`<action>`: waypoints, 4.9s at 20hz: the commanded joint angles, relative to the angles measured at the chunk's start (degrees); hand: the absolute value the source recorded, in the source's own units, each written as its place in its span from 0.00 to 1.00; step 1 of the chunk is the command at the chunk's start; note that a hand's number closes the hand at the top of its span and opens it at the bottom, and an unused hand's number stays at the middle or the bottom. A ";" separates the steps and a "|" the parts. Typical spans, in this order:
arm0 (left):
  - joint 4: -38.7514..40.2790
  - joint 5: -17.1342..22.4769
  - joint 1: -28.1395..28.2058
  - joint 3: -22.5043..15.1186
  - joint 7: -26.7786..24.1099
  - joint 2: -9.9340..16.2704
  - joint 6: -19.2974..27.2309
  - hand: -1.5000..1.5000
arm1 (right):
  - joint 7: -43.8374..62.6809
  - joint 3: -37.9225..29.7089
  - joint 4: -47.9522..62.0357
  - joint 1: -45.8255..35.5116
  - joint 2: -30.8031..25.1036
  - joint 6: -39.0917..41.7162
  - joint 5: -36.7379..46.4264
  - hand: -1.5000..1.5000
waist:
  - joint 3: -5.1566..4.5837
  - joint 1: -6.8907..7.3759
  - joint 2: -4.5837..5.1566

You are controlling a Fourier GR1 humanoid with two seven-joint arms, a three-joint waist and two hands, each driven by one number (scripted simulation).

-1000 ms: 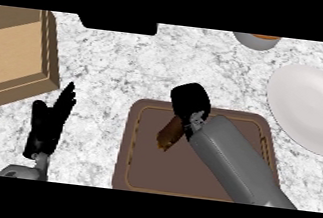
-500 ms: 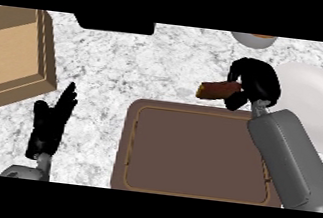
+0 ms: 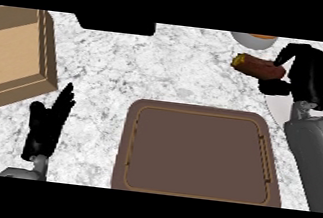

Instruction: Pick the sweet potato from the tray and place it in the plate

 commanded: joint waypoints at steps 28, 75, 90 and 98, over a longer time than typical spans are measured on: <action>1.15 -1.28 -0.79 1.94 -1.04 -1.62 -3.65 0.50 | -20.95 -19.72 49.04 -9.39 -14.04 10.30 -9.56 1.00 | 0.06 2.28 0.75; 0.01 -4.91 -2.33 3.97 1.29 -4.41 -4.49 0.50 | -61.10 -35.61 59.17 -3.42 -16.96 11.54 -42.92 0.00 | 0.06 1.24 0.43; 0.61 -3.42 -3.39 6.56 1.08 -3.28 -6.90 0.50 | -67.06 -35.77 66.48 1.51 -22.72 9.42 -43.31 0.00 | 0.17 1.69 0.73; -1.08 -5.07 3.10 4.07 -2.81 -5.15 -6.61 0.50 | -68.30 -37.70 66.74 3.34 -23.92 9.41 -46.59 0.00 | 0.14 1.62 0.54</action>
